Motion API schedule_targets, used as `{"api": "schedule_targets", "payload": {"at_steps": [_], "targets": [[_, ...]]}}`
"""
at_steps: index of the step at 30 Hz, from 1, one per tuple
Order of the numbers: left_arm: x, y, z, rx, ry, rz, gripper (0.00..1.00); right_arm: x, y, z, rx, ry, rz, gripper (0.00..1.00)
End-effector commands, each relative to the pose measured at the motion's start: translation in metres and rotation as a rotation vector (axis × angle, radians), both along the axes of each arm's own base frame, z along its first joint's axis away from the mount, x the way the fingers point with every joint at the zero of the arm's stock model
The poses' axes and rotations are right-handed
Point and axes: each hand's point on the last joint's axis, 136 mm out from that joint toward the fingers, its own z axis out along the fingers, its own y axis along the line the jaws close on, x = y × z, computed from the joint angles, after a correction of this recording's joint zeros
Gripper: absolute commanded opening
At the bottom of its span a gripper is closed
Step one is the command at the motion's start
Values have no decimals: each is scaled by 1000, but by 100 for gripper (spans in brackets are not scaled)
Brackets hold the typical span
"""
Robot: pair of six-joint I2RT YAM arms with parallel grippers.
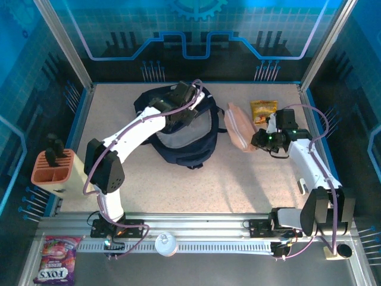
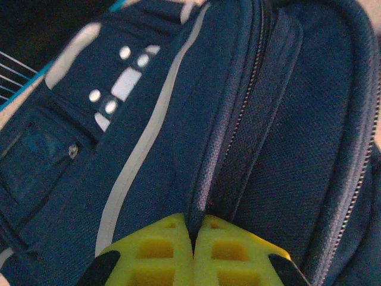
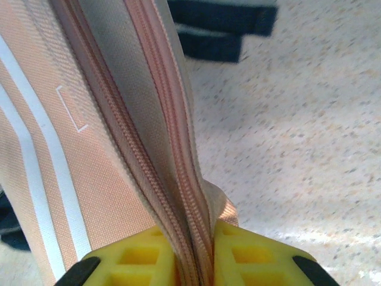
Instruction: Pack the student bag
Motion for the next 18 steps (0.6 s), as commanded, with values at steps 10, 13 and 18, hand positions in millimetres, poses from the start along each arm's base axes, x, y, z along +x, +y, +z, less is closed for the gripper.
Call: {"api": "schedule_targets", "payload": {"at_steps": [10,13,18], "targets": [[15,-67,90,-286,-225,-84,0,-7,76,9,-25,165,233,21],[10,-70,95,-317,-223,-94,0,18,89,13,-2,147,228,23],[4,-71,105,-371,-217,-87,0,65,111,12,0,124,182,23]]}}
